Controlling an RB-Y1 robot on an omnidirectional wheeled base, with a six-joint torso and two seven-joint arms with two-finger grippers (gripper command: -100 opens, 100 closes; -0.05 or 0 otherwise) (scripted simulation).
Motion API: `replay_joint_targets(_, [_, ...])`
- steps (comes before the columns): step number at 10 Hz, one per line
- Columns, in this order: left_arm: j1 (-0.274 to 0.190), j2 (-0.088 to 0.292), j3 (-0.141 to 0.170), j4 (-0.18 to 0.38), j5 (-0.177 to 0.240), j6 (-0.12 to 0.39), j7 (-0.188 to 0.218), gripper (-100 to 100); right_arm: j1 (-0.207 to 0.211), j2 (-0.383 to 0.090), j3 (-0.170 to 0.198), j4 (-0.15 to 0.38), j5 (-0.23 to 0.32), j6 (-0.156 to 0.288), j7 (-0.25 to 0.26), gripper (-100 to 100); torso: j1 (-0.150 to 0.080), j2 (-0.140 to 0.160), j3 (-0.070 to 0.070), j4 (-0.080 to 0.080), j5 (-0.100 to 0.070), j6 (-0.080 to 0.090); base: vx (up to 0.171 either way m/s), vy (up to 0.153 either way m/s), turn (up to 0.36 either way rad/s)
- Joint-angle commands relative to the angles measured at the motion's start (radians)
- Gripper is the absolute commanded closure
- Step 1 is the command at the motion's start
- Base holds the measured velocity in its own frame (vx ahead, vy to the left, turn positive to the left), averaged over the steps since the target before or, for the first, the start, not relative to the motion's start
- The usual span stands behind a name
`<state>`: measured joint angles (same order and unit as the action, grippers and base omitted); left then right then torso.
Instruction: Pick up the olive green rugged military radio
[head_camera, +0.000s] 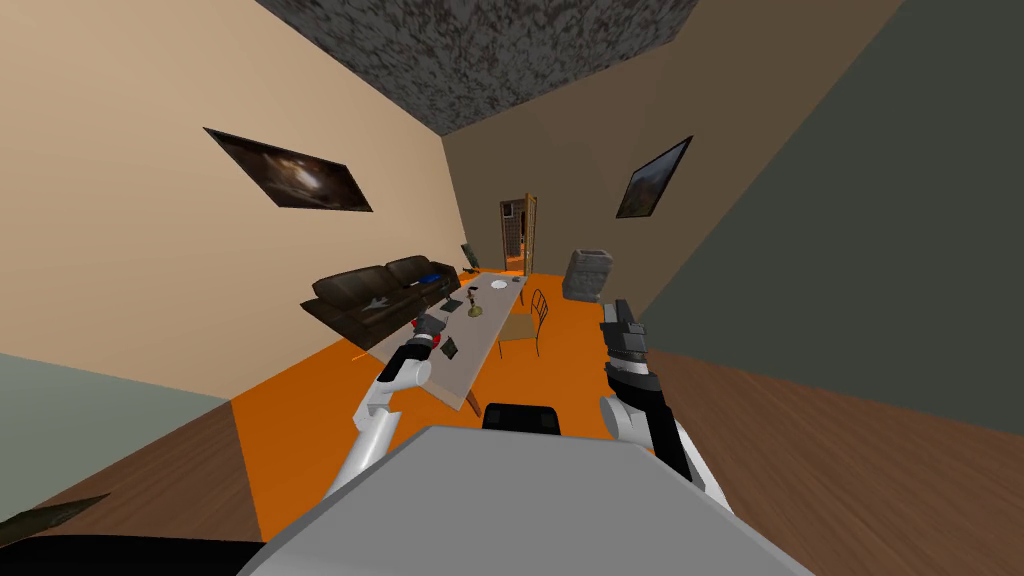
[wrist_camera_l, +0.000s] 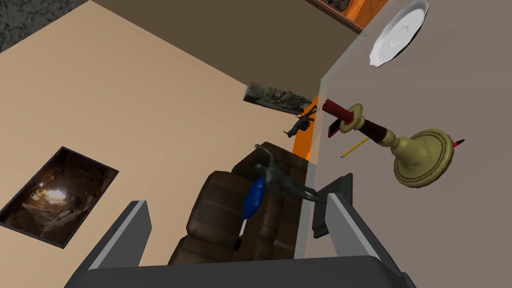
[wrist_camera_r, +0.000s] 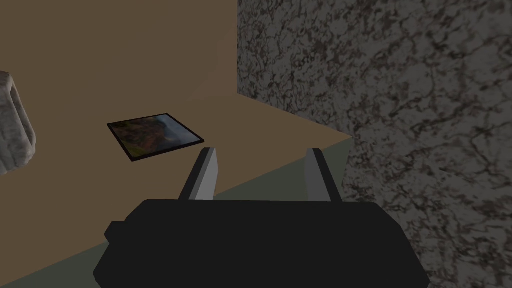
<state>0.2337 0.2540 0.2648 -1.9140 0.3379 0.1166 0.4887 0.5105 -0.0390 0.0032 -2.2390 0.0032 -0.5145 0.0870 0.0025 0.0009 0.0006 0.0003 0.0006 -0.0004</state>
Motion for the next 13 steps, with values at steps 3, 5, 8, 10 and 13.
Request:
replay_joint_targets(3, [-0.028, 0.016, 0.050, 0.076, 0.050, 0.096, 0.059, -100, 0.000, 0.000, 0.000, 0.000, 0.000, 0.000, 0.000, 0, 0.000, 0.000, 0.000, 0.000, 0.000, 0.000, -0.019, 0.023, -0.109])
replay_joint_targets(5, [-0.038, 0.025, 0.073, 0.107, 0.074, 0.157, 0.086, -100, 0.000, 0.000, 0.000, 0.000, 0.000, 0.000, 0.000, 0, -0.001, -0.001, 0.000, 0.000, 0.000, 0.000, -0.016, 0.022, -0.096])
replay_joint_targets(8, [-0.046, 0.034, 0.096, 0.153, 0.098, 0.224, 0.112, -100, 0.000, 0.000, 0.000, 0.000, 0.000, 0.000, 0.000, 0, 0.000, -0.001, -0.001, 0.000, 0.000, 0.000, -0.010, 0.019, -0.092])
replay_joint_targets(10, [-0.053, 0.043, 0.118, 0.192, 0.123, 0.275, 0.138, -100, 0.000, 0.000, 0.000, 0.000, 0.000, 0.000, 0.000, 0, 0.000, -0.002, -0.001, 0.000, 0.000, 0.000, -0.002, 0.021, -0.105])
replay_joint_targets(13, [-0.062, 0.062, 0.162, 0.265, 0.170, 0.373, 0.188, -100, 0.000, 0.000, 0.000, 0.000, 0.000, 0.000, 0.000, 0, -0.001, -0.002, -0.001, 0.000, 0.000, 0.000, 0.005, 0.020, -0.101])
